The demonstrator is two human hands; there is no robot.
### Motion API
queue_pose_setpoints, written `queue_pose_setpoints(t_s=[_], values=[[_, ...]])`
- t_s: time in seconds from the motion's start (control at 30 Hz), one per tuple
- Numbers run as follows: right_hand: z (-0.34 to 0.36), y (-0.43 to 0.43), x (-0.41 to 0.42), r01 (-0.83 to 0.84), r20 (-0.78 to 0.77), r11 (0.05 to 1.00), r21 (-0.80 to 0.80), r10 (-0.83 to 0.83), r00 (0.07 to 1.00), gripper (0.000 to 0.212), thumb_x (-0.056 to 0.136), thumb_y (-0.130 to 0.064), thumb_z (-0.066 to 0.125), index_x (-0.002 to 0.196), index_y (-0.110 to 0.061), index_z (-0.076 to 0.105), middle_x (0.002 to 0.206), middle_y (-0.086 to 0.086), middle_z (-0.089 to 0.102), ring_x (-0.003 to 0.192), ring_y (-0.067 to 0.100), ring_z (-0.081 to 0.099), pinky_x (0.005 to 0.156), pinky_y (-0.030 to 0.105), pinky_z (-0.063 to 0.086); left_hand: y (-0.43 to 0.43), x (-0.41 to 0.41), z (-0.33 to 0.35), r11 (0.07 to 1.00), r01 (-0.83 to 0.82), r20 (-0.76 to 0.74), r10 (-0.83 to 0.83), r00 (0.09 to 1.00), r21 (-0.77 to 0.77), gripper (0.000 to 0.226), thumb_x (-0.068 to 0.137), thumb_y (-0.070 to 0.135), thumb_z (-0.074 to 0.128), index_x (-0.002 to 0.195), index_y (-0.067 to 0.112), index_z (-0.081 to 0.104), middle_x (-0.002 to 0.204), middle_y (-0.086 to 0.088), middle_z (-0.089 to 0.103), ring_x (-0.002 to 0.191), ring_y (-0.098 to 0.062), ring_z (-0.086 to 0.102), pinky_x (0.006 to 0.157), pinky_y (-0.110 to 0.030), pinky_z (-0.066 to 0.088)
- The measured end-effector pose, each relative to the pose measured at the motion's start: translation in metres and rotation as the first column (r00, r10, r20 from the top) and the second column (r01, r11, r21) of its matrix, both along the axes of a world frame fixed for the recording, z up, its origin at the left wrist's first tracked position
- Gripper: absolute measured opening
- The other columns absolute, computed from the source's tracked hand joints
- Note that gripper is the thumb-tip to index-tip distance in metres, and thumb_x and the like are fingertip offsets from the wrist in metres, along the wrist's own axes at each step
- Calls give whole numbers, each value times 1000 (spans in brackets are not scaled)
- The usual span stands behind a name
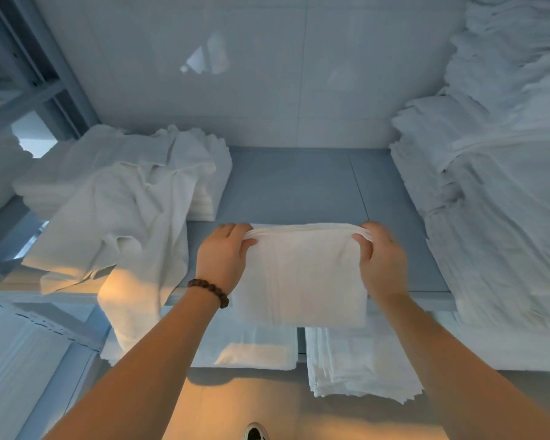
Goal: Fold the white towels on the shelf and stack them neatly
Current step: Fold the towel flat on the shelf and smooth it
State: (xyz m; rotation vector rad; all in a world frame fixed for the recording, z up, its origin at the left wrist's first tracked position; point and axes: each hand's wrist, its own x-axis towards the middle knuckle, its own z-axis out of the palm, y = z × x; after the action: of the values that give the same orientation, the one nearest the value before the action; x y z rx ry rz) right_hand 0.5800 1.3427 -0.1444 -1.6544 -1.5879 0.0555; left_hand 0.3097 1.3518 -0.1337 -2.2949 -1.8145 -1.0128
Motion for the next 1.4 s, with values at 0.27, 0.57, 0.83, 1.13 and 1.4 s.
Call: queue_pose_setpoints(t_s=[0.27,0.57,0.83,1.13,1.4], values=[[-36,89,2,68,10,976,-208,-67,998,22,98,-15,41,111,-6,57,108,14,58,87,36,57,68,34,40,99,10,-42,972,-20,-75,3,997,-235,21,94,19,50,112,13,57,99,-11,61,93,-32,56,75,-37,41],[-106,146,23,42,321,915,-402,98,942,25,97,-19,44,117,-10,55,123,11,53,116,30,43,96,38,35,156,28,-111,892,-155,-322,12,947,-425,25,97,22,39,121,18,46,112,-9,55,107,-28,47,86,-38,37],[-110,140,-16,-51,423,906,-420,245,873,44,97,-20,34,141,-19,35,157,4,16,147,22,2,117,51,-1,136,68,-118,948,-30,-273,-61,960,-317,41,93,24,42,134,22,46,150,-7,29,141,-26,18,114,-45,12],[-129,129,-23,-82,406,783,-616,405,819,58,99,-48,10,150,-24,1,159,-3,-5,146,14,-10,117,46,-10,117,64,-148,829,-133,-368,-93,925,-543,61,93,56,2,147,32,-11,157,2,-13,144,-19,-14,116,-41,-8],[-105,120,1,125,437,668,-733,322,840,58,99,-47,10,150,-25,-7,158,-2,-16,145,21,-17,116,54,-9,97,45,-124,719,-233,-390,-57,919,-655,59,94,55,3,146,34,-15,155,4,-23,143,-26,-19,113,-54,-9]])
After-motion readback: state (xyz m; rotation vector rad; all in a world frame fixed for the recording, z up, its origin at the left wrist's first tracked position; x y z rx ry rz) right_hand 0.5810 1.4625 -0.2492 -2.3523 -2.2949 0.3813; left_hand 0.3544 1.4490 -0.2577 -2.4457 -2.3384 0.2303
